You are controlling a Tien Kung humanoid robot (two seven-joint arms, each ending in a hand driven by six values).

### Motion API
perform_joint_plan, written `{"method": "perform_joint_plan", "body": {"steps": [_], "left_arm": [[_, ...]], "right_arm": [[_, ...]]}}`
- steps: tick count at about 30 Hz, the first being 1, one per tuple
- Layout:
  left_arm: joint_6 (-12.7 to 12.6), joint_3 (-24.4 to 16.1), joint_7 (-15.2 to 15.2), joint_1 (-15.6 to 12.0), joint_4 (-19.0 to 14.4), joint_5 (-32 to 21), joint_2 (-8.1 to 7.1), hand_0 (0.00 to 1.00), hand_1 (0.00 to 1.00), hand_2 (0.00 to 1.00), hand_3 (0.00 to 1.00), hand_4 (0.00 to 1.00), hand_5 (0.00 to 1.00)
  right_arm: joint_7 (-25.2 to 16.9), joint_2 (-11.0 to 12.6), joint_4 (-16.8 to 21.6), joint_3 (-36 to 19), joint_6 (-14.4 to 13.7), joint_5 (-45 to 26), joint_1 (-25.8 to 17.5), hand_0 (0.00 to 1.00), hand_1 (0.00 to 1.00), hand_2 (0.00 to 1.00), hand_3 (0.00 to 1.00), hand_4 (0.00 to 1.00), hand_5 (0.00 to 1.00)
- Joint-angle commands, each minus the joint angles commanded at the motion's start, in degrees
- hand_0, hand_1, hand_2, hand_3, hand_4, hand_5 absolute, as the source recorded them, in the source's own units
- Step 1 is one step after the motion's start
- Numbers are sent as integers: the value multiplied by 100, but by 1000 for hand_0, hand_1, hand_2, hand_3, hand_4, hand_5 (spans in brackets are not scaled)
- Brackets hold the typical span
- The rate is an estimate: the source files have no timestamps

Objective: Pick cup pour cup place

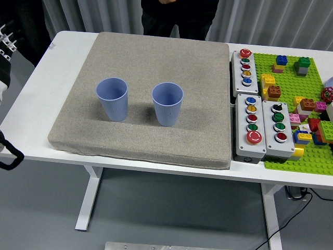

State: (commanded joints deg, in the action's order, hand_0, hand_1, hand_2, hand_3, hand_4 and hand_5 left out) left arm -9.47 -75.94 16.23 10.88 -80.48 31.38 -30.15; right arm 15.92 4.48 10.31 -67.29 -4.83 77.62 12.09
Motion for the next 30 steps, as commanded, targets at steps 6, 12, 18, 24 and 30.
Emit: {"method": "perform_joint_plan", "body": {"steps": [6,12,18,24,30], "left_arm": [[-81,212,54,-323,-90,16,24,780,776,823,910,875,711],[-236,424,122,-708,-187,319,224,784,776,820,899,873,709],[-241,498,147,-939,-192,442,416,783,775,816,897,872,694],[-198,593,176,-1151,-168,446,581,785,777,815,900,869,672],[236,629,149,-1152,-147,775,666,815,812,886,975,747,249]], "right_arm": [[27,2,0,-81,36,149,22,674,633,566,572,2,140],[27,3,0,-68,45,153,-11,674,633,566,572,2,139],[43,-10,0,-49,62,198,-65,674,633,566,572,2,137],[45,-20,0,0,64,177,-113,674,633,565,572,2,138],[38,-14,0,32,70,171,-119,674,634,565,571,2,139]]}}
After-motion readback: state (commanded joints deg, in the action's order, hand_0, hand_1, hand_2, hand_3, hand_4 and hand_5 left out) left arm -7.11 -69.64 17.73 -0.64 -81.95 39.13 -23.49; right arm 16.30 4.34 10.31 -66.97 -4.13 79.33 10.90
